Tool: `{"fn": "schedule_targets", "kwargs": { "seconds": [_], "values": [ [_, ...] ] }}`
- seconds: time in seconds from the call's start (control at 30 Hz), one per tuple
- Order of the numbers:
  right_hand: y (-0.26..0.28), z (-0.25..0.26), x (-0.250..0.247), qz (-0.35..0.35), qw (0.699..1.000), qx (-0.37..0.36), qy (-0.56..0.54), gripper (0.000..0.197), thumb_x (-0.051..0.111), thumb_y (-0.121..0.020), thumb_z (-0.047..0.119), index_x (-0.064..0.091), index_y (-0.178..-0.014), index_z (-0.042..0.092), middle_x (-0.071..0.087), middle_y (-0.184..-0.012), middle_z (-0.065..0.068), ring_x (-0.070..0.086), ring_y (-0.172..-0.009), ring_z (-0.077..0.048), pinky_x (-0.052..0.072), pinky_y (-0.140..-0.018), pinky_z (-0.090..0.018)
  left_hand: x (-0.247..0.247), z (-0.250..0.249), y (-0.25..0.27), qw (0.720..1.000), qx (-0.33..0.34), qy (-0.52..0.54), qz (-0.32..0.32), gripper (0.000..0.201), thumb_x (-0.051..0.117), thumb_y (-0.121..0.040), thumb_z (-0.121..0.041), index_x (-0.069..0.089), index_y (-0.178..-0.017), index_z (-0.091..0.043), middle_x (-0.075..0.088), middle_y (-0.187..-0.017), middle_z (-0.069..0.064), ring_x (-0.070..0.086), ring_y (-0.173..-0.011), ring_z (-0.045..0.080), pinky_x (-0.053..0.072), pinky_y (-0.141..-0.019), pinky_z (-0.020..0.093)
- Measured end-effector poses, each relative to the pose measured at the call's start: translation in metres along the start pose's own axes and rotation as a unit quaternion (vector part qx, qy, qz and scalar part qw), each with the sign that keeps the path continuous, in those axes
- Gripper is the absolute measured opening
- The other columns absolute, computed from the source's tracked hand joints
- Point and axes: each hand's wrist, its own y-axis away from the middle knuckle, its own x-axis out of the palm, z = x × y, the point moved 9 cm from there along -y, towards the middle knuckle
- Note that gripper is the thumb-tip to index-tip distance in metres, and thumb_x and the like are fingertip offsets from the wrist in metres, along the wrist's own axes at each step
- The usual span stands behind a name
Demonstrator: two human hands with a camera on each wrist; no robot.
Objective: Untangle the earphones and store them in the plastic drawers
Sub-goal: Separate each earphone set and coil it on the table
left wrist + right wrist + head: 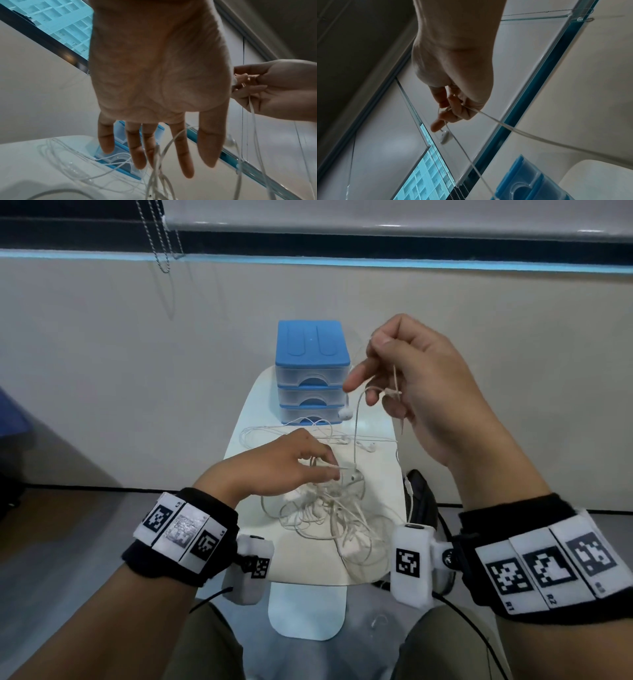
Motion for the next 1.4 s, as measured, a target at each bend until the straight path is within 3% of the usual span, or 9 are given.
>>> {"fn": "schedule_targets", "kwargs": {
  "seconds": [0.17, 0.3, 0.53, 0.63, 0.77, 0.97, 1.07, 1.2, 1.4],
  "values": [
    [0.004, -0.041, 0.006, 0.019, 0.996, 0.072, 0.044, 0.02, 0.044, -0.104, 0.013, 0.049, -0.086, 0.017, 0.073, -0.073, -0.021, 0.06, -0.056, -0.026, 0.026, -0.046, -0.026, -0.003, -0.014, 0.0, 0.999, -0.007, 0.041, -0.029, 0.033, 0.05, -0.107, -0.026, 0.08, -0.099, -0.014, 0.061, -0.118, 0.014, 0.056, -0.106, 0.021, 0.044, -0.082, 0.014],
    [0.013, -0.044, 0.024, 0.089, 0.993, 0.079, -0.016, 0.023, 0.042, -0.107, 0.014, 0.047, -0.084, 0.017, 0.07, -0.074, -0.024, 0.062, -0.056, -0.027, 0.025, -0.044, -0.026, 0.008, -0.011, -0.008, 0.999, -0.034, 0.014, 0.002, 0.037, 0.049, -0.107, -0.035, 0.08, -0.091, -0.02, 0.067, -0.106, -0.001, 0.062, -0.108, 0.027, 0.051, -0.095, 0.038],
    [0.017, -0.01, 0.016, 0.099, 0.991, 0.035, -0.081, 0.022, 0.043, -0.107, 0.016, 0.047, -0.086, 0.016, 0.066, -0.071, -0.021, 0.058, -0.053, -0.026, 0.02, -0.044, -0.027, 0.003, 0.005, -0.024, 0.996, -0.055, -0.076, 0.011, 0.022, 0.054, -0.103, -0.017, 0.076, -0.108, -0.016, 0.072, -0.117, 0.004, 0.064, -0.103, 0.02, 0.049, -0.098, 0.034],
    [0.014, -0.007, 0.011, 0.082, 0.996, 0.032, 0.03, 0.02, 0.048, -0.105, 0.014, 0.053, -0.086, 0.015, 0.067, -0.07, -0.018, 0.052, -0.052, -0.021, 0.026, -0.044, -0.023, -0.017, -0.002, -0.017, 0.998, -0.034, 0.036, -0.026, 0.041, 0.055, -0.088, -0.016, 0.061, -0.127, -0.028, 0.066, -0.123, -0.003, 0.061, -0.12, 0.019, 0.046, -0.108, 0.038],
    [0.014, -0.005, 0.017, 0.097, 0.981, 0.004, 0.166, 0.016, 0.059, -0.1, 0.008, 0.063, -0.087, -0.001, 0.067, -0.07, -0.014, 0.048, -0.049, -0.009, 0.036, -0.048, -0.016, -0.039, -0.059, 0.009, 0.946, 0.122, 0.299, -0.017, 0.061, 0.042, -0.082, -0.014, 0.054, -0.142, -0.007, 0.066, -0.135, 0.014, 0.059, -0.131, 0.026, 0.039, -0.116, 0.041],
    [0.016, 0.005, 0.009, 0.098, 0.962, -0.05, 0.25, 0.013, 0.068, -0.096, 0.016, 0.068, -0.087, 0.007, 0.064, -0.075, 0.004, 0.049, -0.056, 0.001, 0.038, -0.063, -0.018, -0.032, -0.088, 0.028, 0.971, 0.11, 0.212, 0.009, 0.017, 0.058, -0.104, -0.016, 0.071, -0.112, -0.009, 0.048, -0.069, -0.001, 0.051, -0.064, 0.015, 0.056, -0.089, 0.043],
    [0.023, -0.005, -0.004, 0.119, 0.967, -0.032, 0.224, 0.016, 0.073, -0.094, 0.022, 0.067, -0.094, 0.007, 0.059, -0.079, 0.002, 0.05, -0.059, -0.009, 0.043, -0.058, -0.02, -0.055, -0.083, 0.037, 0.987, 0.071, 0.135, -0.043, 0.03, 0.054, -0.106, -0.025, 0.077, -0.104, -0.006, 0.031, -0.063, -0.003, 0.038, -0.059, 0.013, 0.048, -0.056, 0.019],
    [0.045, -0.042, -0.017, 0.213, 0.938, 0.027, 0.272, 0.013, 0.077, -0.091, 0.011, 0.068, -0.099, 0.006, 0.058, -0.074, -0.008, 0.055, -0.067, -0.015, 0.053, -0.066, -0.029, -0.09, -0.083, 0.055, 0.965, 0.108, 0.213, -0.107, 0.028, 0.051, -0.107, -0.016, 0.071, -0.099, 0.002, 0.031, -0.06, -0.006, 0.028, -0.055, 0.011, 0.042, -0.061, 0.022],
    [0.049, -0.075, -0.071, 0.057, 0.953, 0.09, 0.284, 0.028, 0.056, -0.105, 0.023, 0.071, -0.087, 0.008, 0.069, -0.067, -0.007, 0.063, -0.07, -0.018, 0.054, -0.087, -0.045, -0.117, -0.05, 0.076, 0.928, 0.076, 0.312, -0.188, 0.03, 0.048, -0.106, -0.018, 0.071, -0.088, -0.011, 0.033, -0.061, -0.004, 0.032, -0.05, 0.011, 0.039, -0.061, 0.03]
  ]
}}
